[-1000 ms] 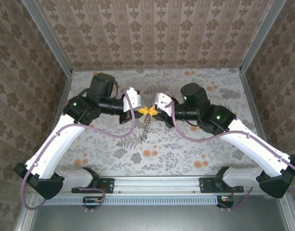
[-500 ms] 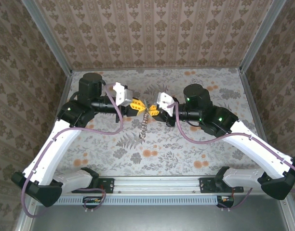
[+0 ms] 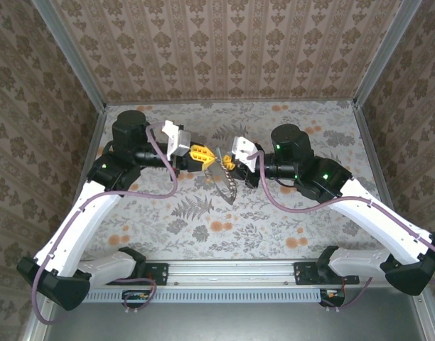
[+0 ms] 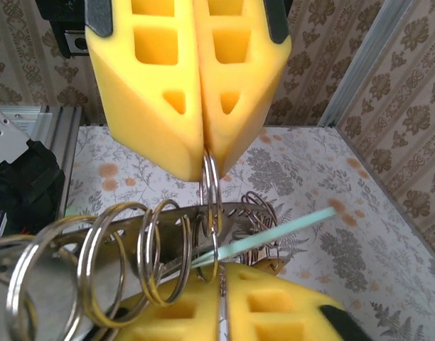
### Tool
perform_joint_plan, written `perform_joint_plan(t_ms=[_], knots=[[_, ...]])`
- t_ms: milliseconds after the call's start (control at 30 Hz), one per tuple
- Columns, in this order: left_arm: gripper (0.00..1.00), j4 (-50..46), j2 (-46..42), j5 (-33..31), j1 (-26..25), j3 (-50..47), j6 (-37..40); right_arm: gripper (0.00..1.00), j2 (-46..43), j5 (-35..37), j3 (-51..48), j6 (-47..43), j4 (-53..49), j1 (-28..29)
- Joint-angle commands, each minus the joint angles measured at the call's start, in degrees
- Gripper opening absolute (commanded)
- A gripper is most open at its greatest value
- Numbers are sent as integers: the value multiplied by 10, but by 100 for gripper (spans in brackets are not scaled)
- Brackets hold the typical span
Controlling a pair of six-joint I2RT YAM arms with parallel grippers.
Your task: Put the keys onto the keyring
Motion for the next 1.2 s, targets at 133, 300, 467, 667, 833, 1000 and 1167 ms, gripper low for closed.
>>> perform_joint_plan(t_ms=[133, 300, 467, 667, 833, 1000, 1167], knots=[[0, 39, -19, 27, 16, -12, -18, 35, -49, 34, -10, 10, 27, 2], [0, 4, -12, 33, 17, -4, 4, 36, -53, 21, -7, 27, 57, 3], [0, 1, -17, 35, 17, -8, 5, 33, -31, -11, -4, 46, 83, 2], [0, -7, -16, 37, 16, -9, 9, 32, -21, -35, -6, 58, 104, 2], [0, -6, -13, 36, 17, -8, 9, 29, -6, -57, 0, 58, 90, 2], [0, 1, -11, 35, 17, -7, 7, 27, 3, -55, -1, 54, 74, 3], [0, 14, -13, 37, 17, -10, 0, 21, 3, -53, -7, 50, 67, 2]])
